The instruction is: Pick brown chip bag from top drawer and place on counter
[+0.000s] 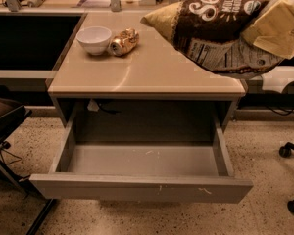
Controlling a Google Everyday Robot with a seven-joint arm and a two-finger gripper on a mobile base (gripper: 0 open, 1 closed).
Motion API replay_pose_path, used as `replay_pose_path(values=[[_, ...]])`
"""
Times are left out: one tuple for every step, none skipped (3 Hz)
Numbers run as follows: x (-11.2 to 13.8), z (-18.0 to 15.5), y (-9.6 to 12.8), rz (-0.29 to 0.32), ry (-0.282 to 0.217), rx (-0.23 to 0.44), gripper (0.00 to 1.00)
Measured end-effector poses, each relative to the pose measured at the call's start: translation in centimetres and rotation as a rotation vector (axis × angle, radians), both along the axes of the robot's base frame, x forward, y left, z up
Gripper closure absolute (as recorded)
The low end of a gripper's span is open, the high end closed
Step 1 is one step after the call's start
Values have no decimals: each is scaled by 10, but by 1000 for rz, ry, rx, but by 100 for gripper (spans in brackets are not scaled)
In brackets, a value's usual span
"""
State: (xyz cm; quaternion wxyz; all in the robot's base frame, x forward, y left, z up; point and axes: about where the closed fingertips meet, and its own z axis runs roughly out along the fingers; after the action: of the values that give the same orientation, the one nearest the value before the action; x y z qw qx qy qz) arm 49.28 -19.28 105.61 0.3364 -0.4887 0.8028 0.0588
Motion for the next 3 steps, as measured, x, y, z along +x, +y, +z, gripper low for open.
replay_pose_path(values=[[0,0,0,0,0,0,100],[38,4,11,5,-29,44,100],[112,11,27,-45,-90,91,100]])
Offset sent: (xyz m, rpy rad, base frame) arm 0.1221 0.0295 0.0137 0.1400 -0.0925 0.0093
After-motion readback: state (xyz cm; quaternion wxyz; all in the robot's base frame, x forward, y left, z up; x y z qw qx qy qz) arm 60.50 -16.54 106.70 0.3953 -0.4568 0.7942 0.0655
